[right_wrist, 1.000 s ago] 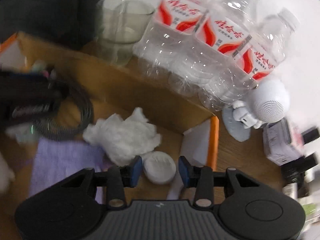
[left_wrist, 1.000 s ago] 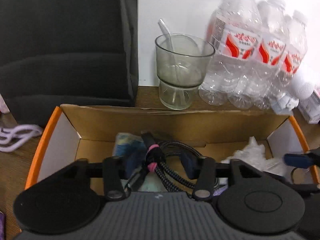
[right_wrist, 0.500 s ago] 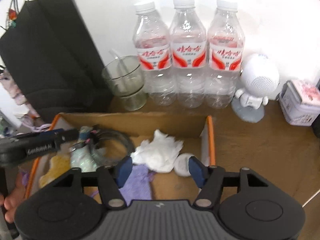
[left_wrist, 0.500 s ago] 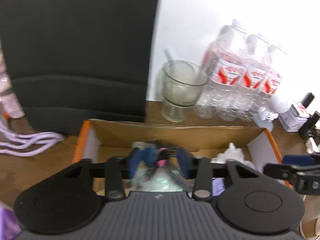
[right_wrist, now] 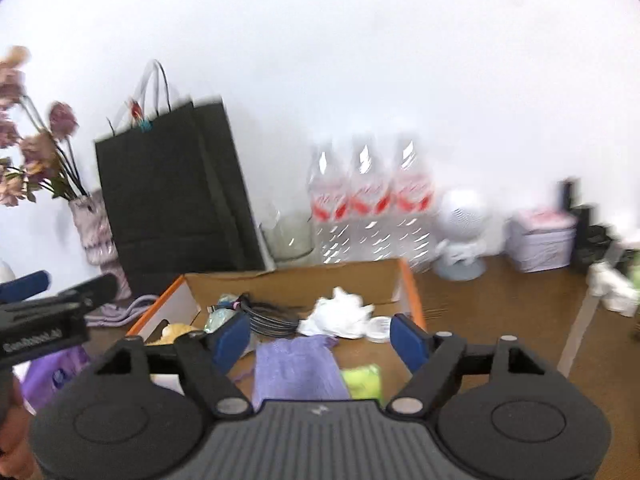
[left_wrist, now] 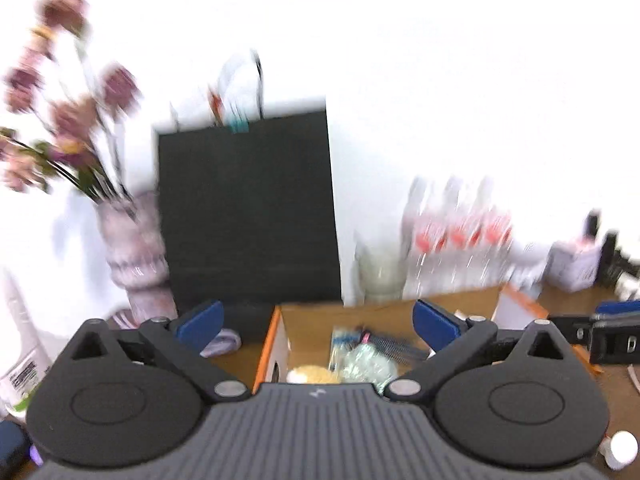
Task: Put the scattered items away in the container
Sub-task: 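Move both grippers back from the box toward the remaining items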
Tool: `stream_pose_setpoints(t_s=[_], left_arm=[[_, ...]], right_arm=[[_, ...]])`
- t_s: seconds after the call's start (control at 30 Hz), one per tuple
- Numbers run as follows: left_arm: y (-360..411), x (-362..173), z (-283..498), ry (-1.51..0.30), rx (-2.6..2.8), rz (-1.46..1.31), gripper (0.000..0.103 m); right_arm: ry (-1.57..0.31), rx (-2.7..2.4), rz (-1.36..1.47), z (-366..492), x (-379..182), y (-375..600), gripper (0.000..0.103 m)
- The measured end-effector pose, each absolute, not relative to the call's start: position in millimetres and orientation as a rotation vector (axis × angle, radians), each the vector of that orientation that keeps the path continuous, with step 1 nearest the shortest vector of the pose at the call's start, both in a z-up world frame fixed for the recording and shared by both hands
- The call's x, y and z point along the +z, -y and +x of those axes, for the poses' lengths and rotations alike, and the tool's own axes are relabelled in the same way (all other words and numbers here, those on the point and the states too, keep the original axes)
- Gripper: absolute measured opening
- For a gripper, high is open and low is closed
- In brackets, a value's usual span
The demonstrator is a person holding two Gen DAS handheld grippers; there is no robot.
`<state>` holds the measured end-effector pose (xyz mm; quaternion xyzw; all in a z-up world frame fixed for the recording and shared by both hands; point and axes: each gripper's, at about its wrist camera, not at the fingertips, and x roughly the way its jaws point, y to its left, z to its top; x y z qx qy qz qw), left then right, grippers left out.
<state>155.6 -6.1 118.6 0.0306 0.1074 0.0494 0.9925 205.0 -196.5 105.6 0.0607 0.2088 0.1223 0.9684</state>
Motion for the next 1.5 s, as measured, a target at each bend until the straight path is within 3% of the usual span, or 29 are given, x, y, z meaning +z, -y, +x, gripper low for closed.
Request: stream_pose_setpoints(t_s=[0.17,0.23,0.4,0.7,1.07,1.4,1.47,1.5], left_arm=[[-19,97,56,-0.226,0.109,-0.095,0.103],[-22,95,18,-0.216,0.1,-0.093,0.103],[-9,82,-66,-0.147,0.094,-0.001,0.103],[11,56,-149,-0.169,0.008,-0.015,0.103],[1,44,-156,-0.227,0.013,0.006,0.103],[-21,55,-75,-0.323,0.025,0.005,0.103],[-28,58,-39,-0.355,0.018,0.004,0.098],[-30,57,-18,-0.374,0.016,0.005,0.089]], right_arm=[[-0.33,0.242,0.134,98,90,209,0.08],[-0.307,0.232,0.126,61,87,214,0.085],[-0.26,0.263,0.093,-19,74,221,0.086],[-0.301,0.338,0.01,-119,34,223,0.087],[-0.33,0.356,-0.002,-124,31,210,0.087],[-0.415,0.352,0.027,-38,45,204,0.087],[-0.426,0.352,0.02,-15,48,199,0.087],[-0.438,0.349,0.013,-1,48,195,0.087]])
